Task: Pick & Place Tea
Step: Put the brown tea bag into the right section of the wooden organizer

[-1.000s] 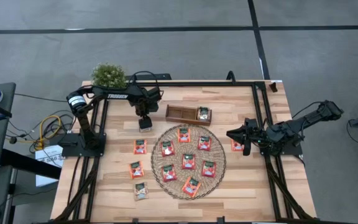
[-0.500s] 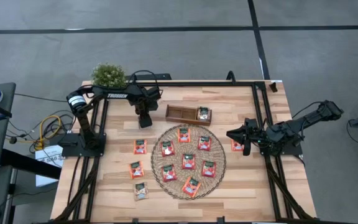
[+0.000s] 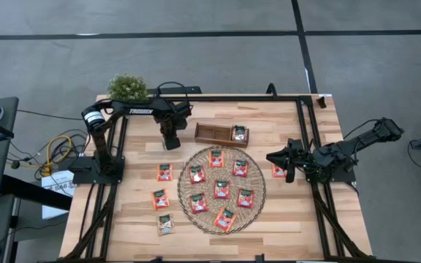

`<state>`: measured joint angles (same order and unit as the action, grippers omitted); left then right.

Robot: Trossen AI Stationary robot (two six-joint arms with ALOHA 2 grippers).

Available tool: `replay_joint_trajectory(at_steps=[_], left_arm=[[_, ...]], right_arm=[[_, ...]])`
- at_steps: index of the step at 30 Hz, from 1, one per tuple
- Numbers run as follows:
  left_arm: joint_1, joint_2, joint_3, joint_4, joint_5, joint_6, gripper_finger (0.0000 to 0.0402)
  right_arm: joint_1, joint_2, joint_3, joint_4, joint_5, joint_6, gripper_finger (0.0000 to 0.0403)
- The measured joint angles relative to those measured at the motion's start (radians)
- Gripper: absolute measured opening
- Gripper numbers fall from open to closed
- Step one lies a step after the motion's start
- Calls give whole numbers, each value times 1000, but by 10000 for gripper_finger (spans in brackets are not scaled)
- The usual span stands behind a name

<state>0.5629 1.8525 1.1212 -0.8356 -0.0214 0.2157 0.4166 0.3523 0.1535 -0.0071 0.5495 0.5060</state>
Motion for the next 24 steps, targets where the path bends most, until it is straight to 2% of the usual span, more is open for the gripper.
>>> replay_joint_trajectory(at_steps=[6, 13, 18, 22, 24], left_arm=[[0, -31, 71, -104, -75, 0, 0], [-17, -154, 150, -171, -89, -29, 0], [-78, -235, 214, -172, -93, -47, 0], [-158, -244, 284, -162, -134, -48, 0], [-204, -243, 315, -137, -156, -43, 0]], right_arm=[[0, 0, 0, 0, 0, 0, 52], [0, 0, 0, 0, 0, 1, 52], [0, 0, 0, 0, 0, 88, 52], [0, 0, 0, 15, 0, 171, 52], [0, 0, 0, 36, 11, 162, 52]])
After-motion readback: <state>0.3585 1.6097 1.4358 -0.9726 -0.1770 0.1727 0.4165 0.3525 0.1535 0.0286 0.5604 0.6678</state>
